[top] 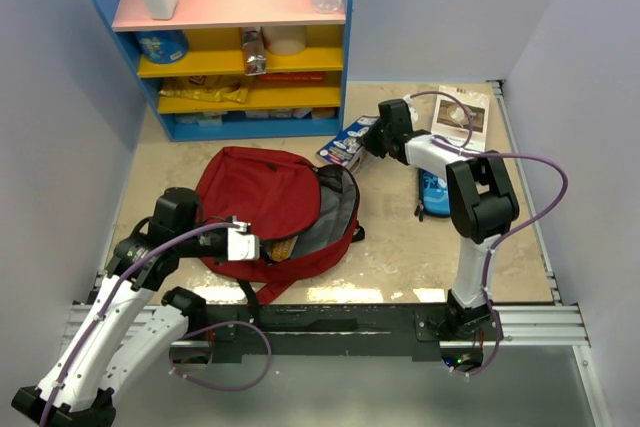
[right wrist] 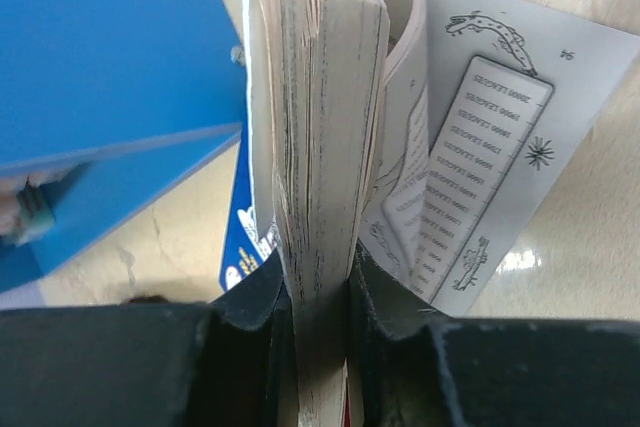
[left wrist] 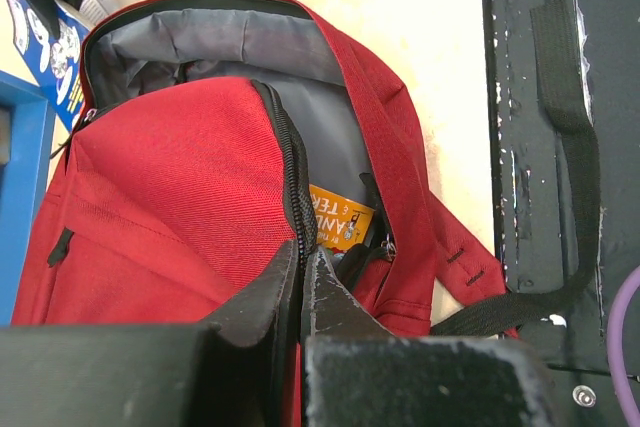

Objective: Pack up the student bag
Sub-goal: Pick up the book from the center of the board, then place the book in the student bag.

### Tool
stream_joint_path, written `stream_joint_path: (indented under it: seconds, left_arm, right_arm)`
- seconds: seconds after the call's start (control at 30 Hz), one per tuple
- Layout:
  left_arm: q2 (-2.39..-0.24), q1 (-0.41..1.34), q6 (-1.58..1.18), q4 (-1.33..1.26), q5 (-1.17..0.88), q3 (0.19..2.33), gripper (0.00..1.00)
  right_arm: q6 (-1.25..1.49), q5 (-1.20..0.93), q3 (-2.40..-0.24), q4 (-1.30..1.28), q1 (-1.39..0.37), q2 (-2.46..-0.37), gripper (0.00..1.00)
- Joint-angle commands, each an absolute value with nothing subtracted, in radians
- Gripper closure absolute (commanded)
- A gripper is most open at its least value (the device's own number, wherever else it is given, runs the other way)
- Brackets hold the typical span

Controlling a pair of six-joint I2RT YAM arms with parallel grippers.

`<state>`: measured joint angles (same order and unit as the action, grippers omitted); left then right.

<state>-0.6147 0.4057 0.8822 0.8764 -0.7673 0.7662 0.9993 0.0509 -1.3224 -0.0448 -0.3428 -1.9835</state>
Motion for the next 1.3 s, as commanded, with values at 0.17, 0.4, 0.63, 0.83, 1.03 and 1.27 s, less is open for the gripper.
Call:
stream_joint_path:
  seconds: [0.17, 0.4, 0.63, 0.83, 1.03, 1.27]
  left_arm:
    - [-0.612, 0.4, 0.853, 0.835, -0.816, 0.773, 1.0]
    - [-0.611, 0.397, 0.785, 0.776, -0.793, 0.775, 1.0]
    - [-0.612, 0.397, 0.686, 0.692, -0.752, 0.776, 1.0]
    - [-0.618, 0.397, 0.566, 0.594, -0.68, 0.767, 1.0]
    - [-0.623, 0.399, 0.499, 0.551, -0.676, 0.759, 1.0]
    - [-0.635, 0.4, 0.537, 0.574, -0.716, 0.758, 1.0]
  right_arm:
    - [0.893, 0.048, -1.344, -0.106, -0.351, -1.761, 0.92]
    - [0.838, 0.051, -1.356, -0.164, -0.342, -1.563, 0.92]
    - [0.769, 0.058, -1.387, -0.282, -0.341, -1.384, 0.92]
    - [0.755, 0.043, -1.359, -0.465, -0.341, -1.189, 0.92]
    - [0.831, -0.046, -1.165, -0.545, -0.339, -1.025, 0.91]
    - [0.928, -0.228, -1.002, -0.549, -0.341, -0.908, 0.91]
